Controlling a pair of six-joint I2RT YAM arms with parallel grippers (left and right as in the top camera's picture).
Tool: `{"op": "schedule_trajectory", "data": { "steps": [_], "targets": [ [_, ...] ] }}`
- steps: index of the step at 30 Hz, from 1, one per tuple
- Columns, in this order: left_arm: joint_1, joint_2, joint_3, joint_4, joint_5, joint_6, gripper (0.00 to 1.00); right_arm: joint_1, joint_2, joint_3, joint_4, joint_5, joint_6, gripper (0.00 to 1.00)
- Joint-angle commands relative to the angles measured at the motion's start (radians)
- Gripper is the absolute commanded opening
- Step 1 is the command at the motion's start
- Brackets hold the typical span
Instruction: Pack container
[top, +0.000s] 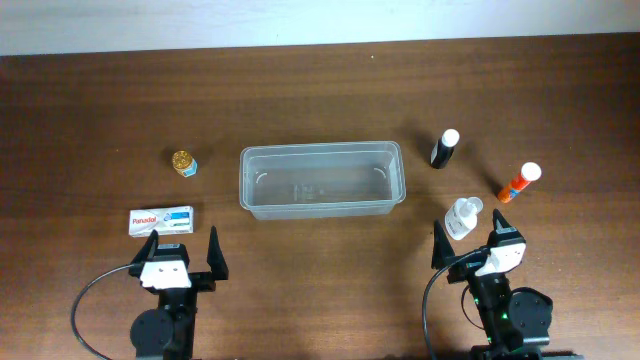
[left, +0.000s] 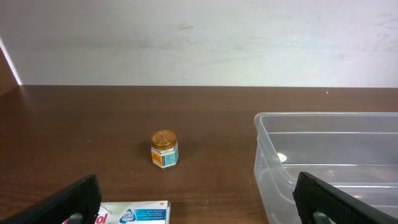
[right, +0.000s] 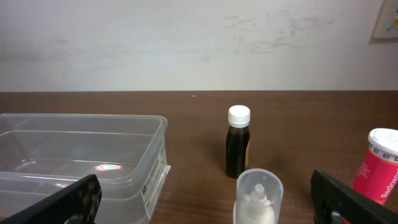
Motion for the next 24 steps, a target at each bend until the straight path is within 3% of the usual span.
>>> {"op": "schedule_trajectory", "data": {
  "steps": [1, 24],
  "targets": [
    [0.004, -0.01, -0.001, -0.008, -0.003, 0.015, 0.99, -0.007, -0.01, -0.005, -0.008, 0.016, 0.001, 0.98],
    [0.004, -0.01, -0.001, -0.008, -0.003, 0.015, 0.99, -0.007, -0.006, -0.005, -0.008, 0.009, 0.005, 0.98]
  ]
}}
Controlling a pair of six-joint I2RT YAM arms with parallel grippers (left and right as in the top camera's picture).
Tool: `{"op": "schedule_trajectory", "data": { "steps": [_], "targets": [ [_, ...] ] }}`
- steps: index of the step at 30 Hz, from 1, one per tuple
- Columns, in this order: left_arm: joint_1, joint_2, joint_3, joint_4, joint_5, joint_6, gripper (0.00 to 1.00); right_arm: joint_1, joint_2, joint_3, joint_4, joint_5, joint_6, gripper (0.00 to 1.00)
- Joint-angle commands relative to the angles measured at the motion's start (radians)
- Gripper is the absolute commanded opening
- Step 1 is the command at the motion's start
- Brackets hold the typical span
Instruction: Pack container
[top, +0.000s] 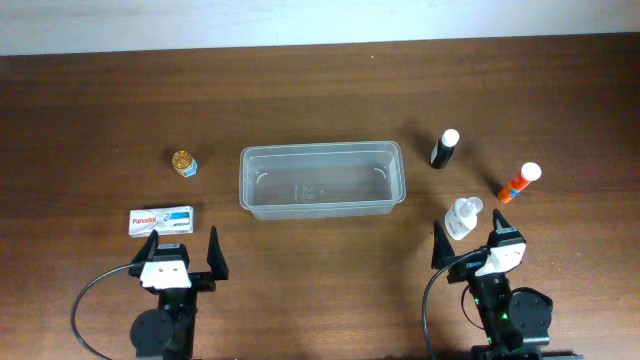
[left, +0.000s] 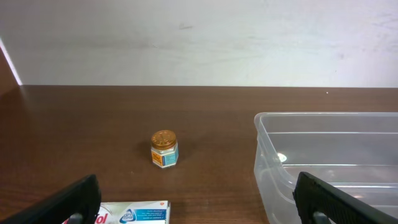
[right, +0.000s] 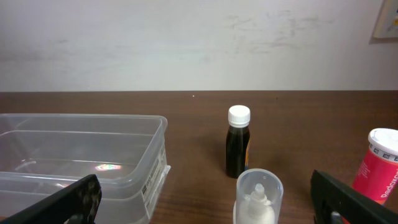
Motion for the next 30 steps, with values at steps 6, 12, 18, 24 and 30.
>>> {"op": "schedule_trajectory", "data": {
  "steps": [6, 12, 18, 24, 30],
  "targets": [
    [0.004, -0.01, -0.001, -0.008, -0.003, 0.015, 0.99, -0.008, -0.004, 0.01, 0.057, 0.061, 0.004, 0.98],
    [0.004, -0.01, -0.001, -0.008, -0.003, 0.015, 0.99, -0.008, 0.059, 0.217, -0.04, 0.059, 0.003, 0.98],
    [0.004, -0.01, -0.001, -0.008, -0.003, 0.015, 0.99, -0.008, 0.33, 0.572, -0.285, 0.06, 0.0, 0.98],
    [0.004, -0.01, -0.001, -0.008, -0.003, 0.015, 1.0, -0.008, 0.736, 1.079, -0.71, 0.063, 0.0, 0.98],
    [0.004, -0.01, -0.001, -0.008, -0.003, 0.015, 0.99, -0.008, 1.077, 1.467, -1.118, 0.061, 0.0, 0.98]
  ]
}}
